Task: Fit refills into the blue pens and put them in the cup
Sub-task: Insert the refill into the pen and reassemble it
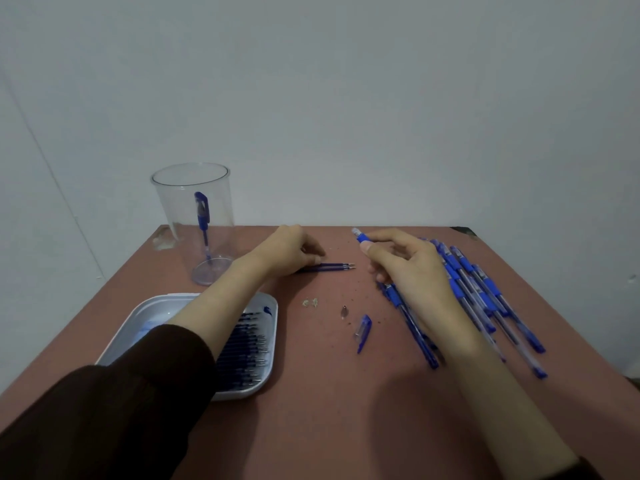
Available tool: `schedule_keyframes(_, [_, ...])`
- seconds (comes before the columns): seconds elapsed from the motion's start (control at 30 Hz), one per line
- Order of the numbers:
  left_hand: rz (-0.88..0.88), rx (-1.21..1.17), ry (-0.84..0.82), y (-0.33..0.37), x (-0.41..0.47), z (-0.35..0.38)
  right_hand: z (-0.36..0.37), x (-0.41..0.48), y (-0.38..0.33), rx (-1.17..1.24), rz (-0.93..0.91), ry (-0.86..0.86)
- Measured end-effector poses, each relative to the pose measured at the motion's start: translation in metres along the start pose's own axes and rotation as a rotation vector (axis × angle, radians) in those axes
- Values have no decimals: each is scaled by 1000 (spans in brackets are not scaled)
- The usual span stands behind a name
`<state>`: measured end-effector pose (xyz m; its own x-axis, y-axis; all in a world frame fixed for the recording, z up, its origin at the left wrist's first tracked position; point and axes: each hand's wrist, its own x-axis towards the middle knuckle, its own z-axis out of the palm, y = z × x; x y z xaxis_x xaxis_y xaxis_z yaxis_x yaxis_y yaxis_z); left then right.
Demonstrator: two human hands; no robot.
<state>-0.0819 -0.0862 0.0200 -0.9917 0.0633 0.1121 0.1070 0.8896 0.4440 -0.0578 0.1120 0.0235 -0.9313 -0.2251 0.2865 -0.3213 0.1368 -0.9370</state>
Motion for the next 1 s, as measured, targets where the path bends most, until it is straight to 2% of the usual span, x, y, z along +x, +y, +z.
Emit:
schedule_keyframes(0.13, [39, -22, 69, 9, -31, -15, 12, -5, 3, -69, -67, -33])
schedule_keyframes(0.3, [31, 48, 64, 2, -99, -41, 42, -21, 2, -177, -168, -135])
schedule_keyframes(0.5, [-76, 369, 21, -22, -141, -47, 74, -29, -5, -212, -213, -193])
schedule_keyframes(0.7, [-49, 718, -29, -22, -142, -37, 76, -34, -5, -303, -256, -190])
schedule_keyframes(0.87, [-63, 616, -77, -23, -137, -40, 71, -35, -4, -322, -262, -188])
schedule_keyframes(1.0, [-77, 536, -43, -25, -138, -43, 68, -32, -3, -333, -262, -166])
